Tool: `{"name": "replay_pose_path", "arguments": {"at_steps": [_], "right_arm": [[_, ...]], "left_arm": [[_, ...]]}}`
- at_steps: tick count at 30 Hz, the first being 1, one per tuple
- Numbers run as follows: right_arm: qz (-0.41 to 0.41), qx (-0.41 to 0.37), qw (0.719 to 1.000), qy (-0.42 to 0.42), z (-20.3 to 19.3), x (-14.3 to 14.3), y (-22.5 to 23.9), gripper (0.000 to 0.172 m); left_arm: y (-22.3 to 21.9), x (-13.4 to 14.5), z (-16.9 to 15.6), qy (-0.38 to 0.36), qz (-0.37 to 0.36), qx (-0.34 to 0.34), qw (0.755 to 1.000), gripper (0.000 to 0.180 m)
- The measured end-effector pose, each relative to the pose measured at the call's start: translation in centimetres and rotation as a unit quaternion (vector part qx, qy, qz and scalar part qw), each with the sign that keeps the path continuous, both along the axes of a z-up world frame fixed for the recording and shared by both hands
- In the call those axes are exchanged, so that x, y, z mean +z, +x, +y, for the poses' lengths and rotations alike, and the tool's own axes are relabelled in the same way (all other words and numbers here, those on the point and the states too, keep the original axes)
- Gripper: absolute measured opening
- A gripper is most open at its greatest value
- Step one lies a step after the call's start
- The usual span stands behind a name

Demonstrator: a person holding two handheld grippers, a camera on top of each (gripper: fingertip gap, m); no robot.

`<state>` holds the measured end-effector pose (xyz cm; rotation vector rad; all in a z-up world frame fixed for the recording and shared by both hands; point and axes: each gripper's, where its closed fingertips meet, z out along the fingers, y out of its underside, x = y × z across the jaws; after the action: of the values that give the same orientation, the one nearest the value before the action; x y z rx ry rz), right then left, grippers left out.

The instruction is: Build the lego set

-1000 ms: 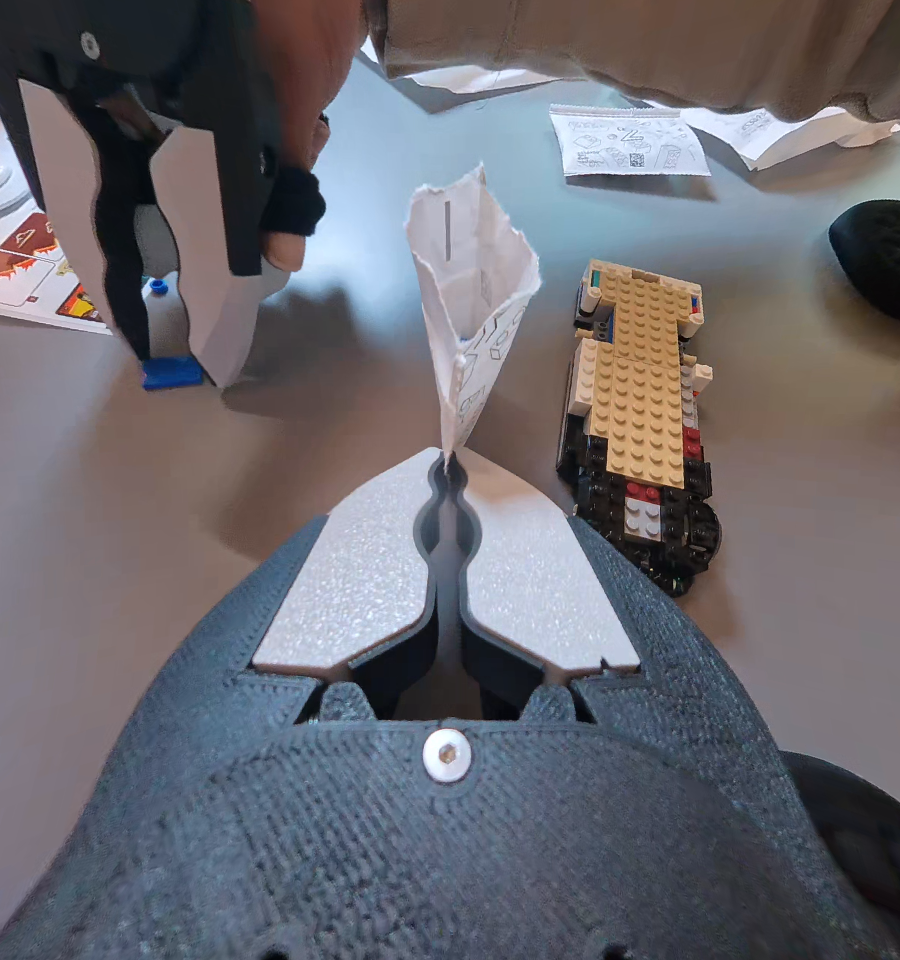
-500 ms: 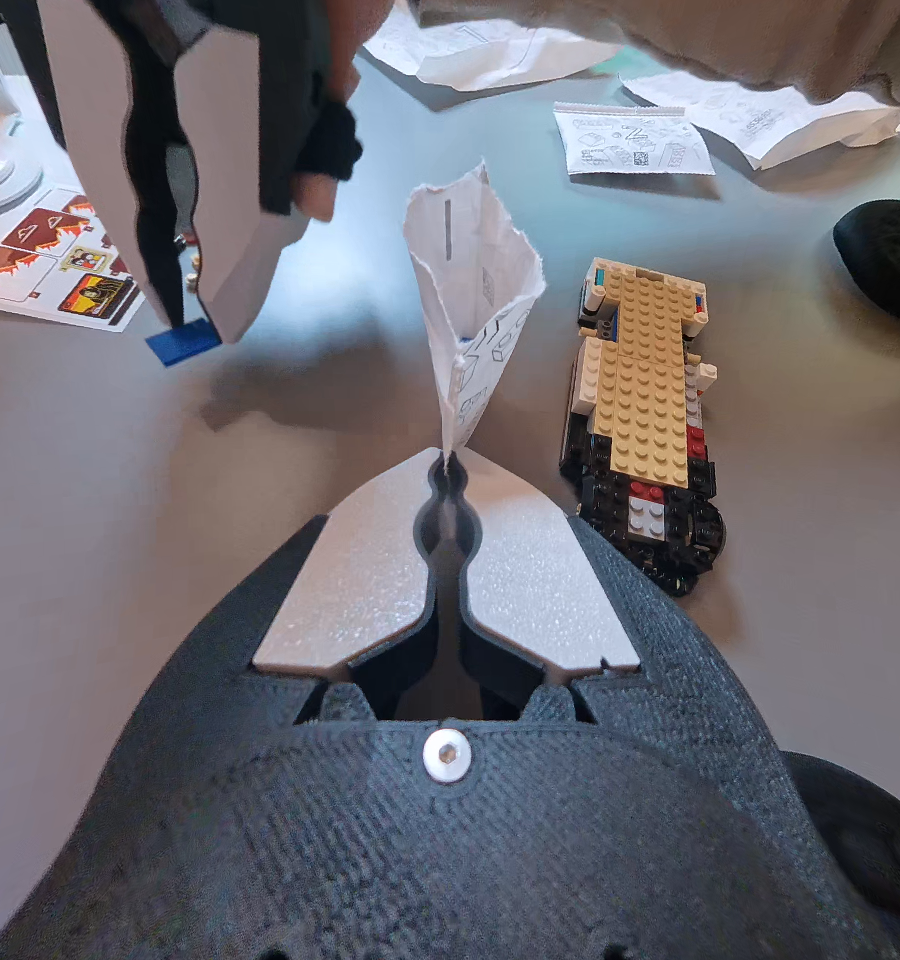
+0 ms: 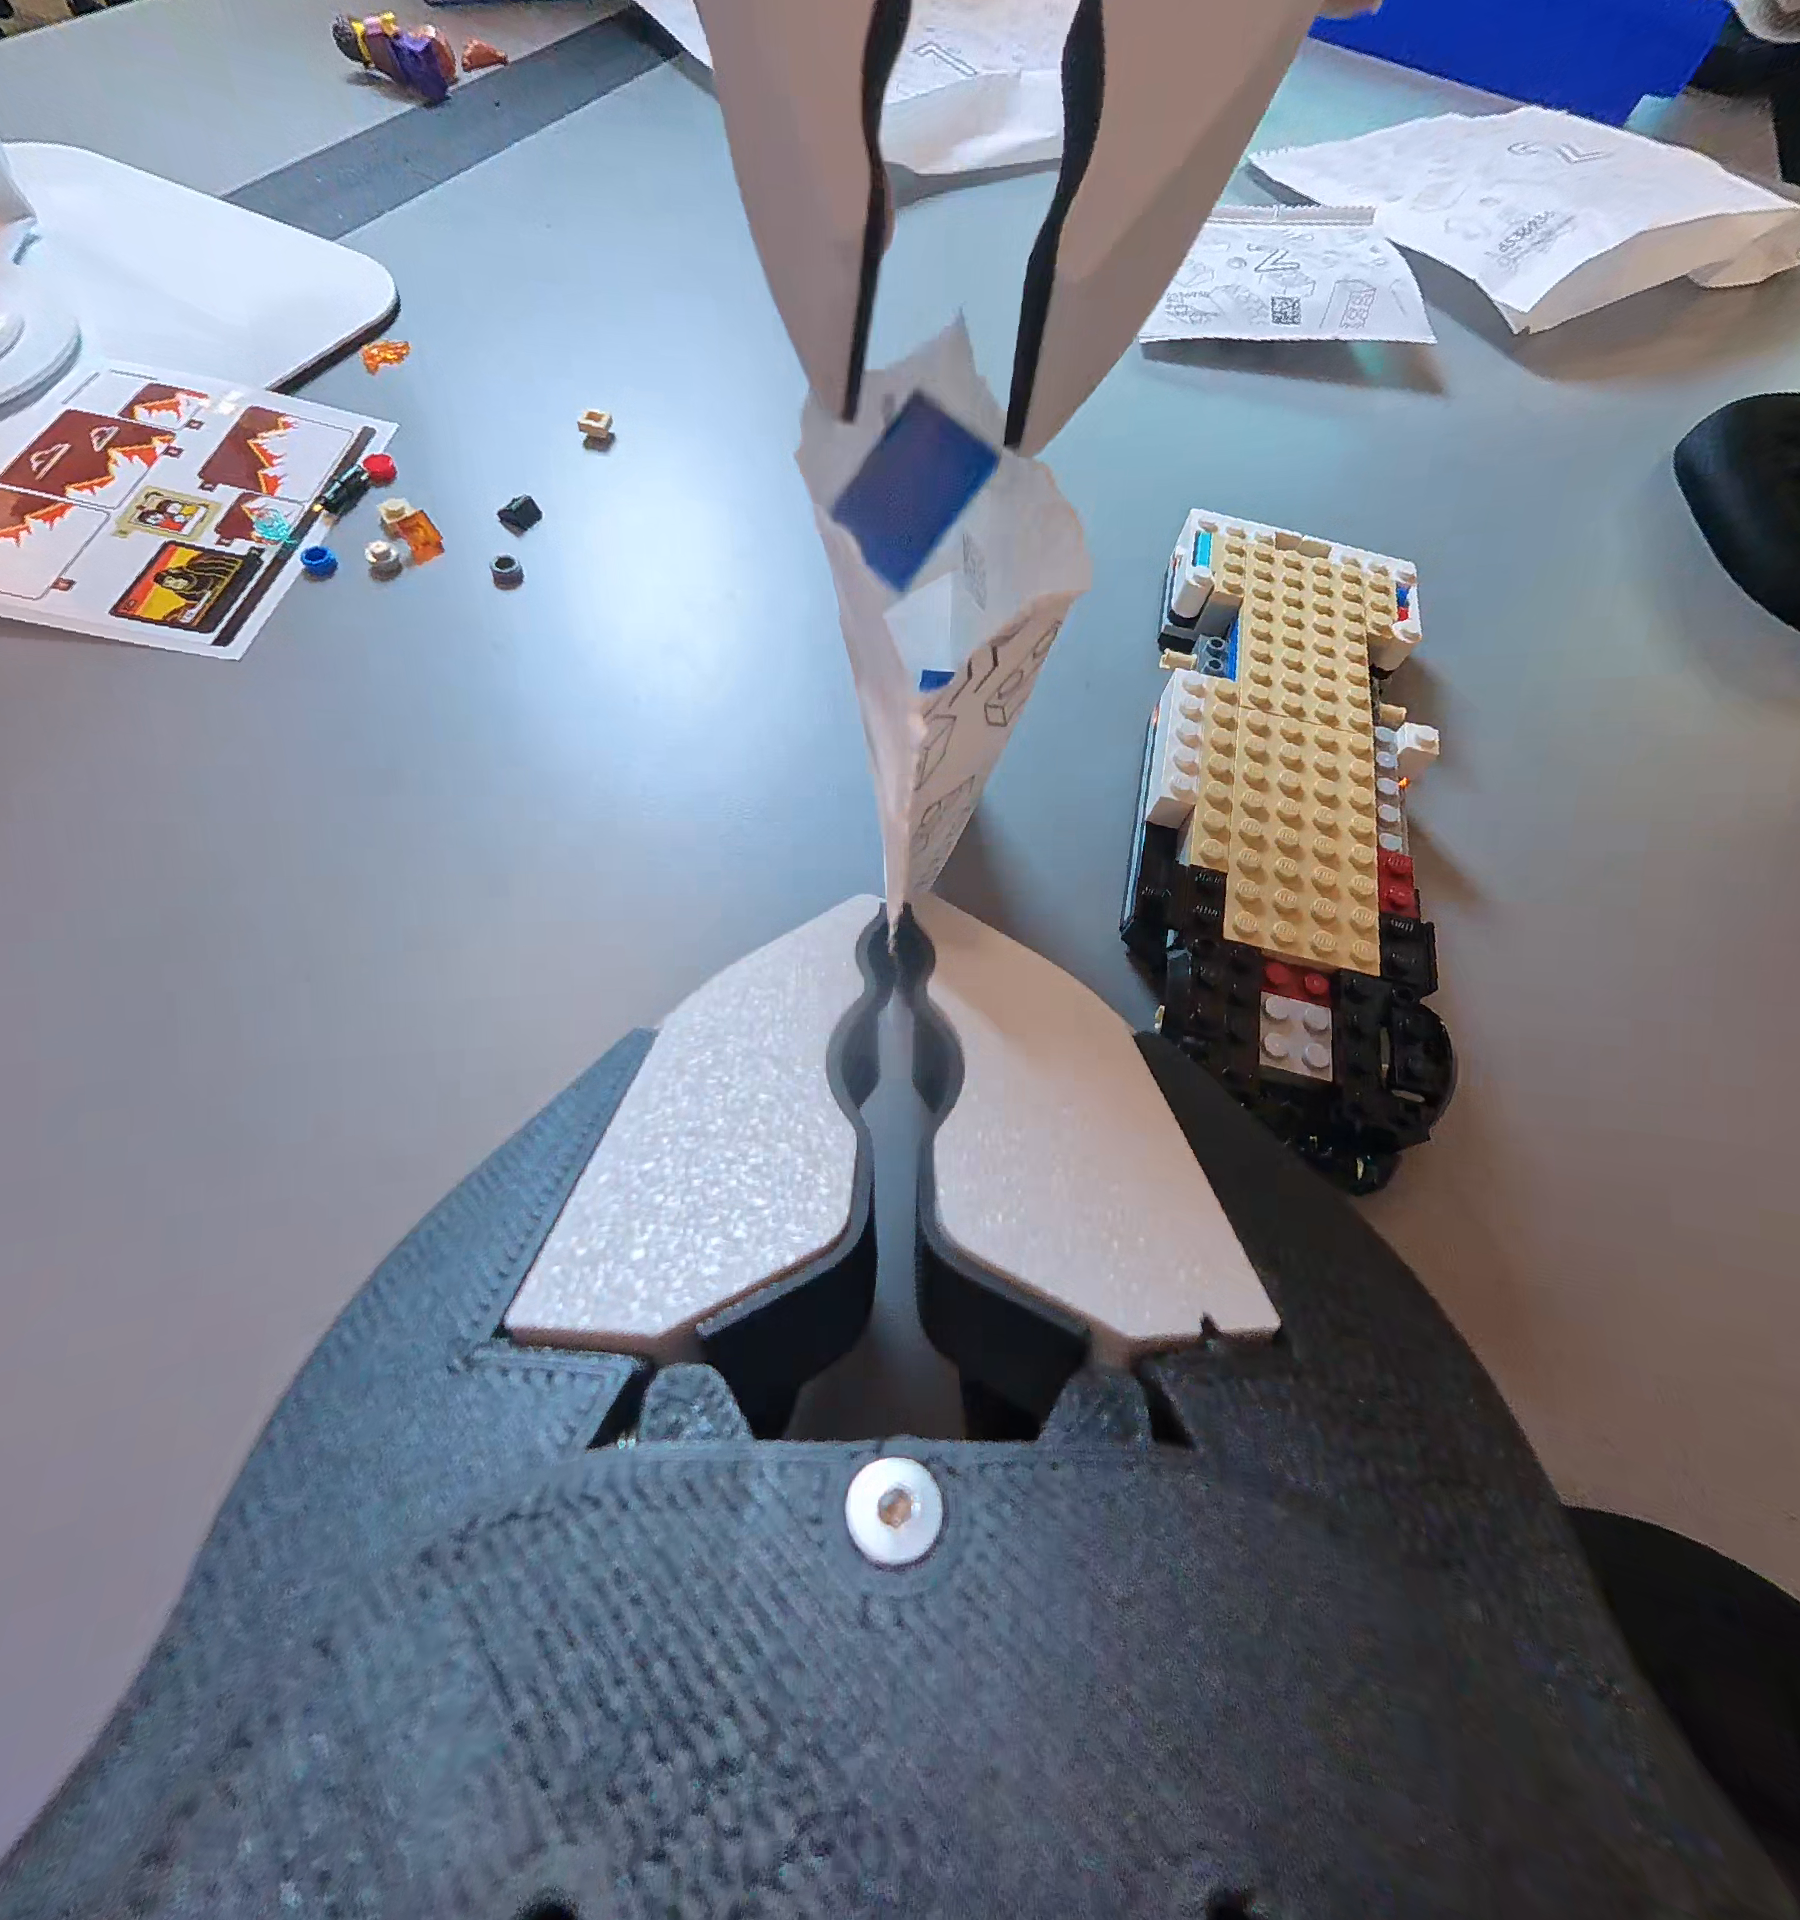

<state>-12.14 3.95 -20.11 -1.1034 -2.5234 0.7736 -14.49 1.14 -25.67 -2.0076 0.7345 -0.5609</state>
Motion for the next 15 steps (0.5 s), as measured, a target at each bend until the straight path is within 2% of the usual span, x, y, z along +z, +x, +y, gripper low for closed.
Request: {"name": "replay_pose_path", "arguments": {"at_steps": [8,11,15], "right_arm": [[0.041,-0.058,0.997,-0.019,3.1,1.9,-0.5,0.023],[0.041,-0.101,0.994,0.015,5.9,0.8,-1.0,0.022],[0.023,-0.169,0.984,0.053,10.4,-2.5,-2.2,0.021]], "left_arm": [[0.0,0.0,0.0,0.0,0.001,-0.001,1.0,0.0],[0.1,0.0,0.0,0.001,0.002,-0.002,1.0,0.0],[0.2,0.0,-0.1,0.002,0.003,-0.004,1.0,0.0]]}}
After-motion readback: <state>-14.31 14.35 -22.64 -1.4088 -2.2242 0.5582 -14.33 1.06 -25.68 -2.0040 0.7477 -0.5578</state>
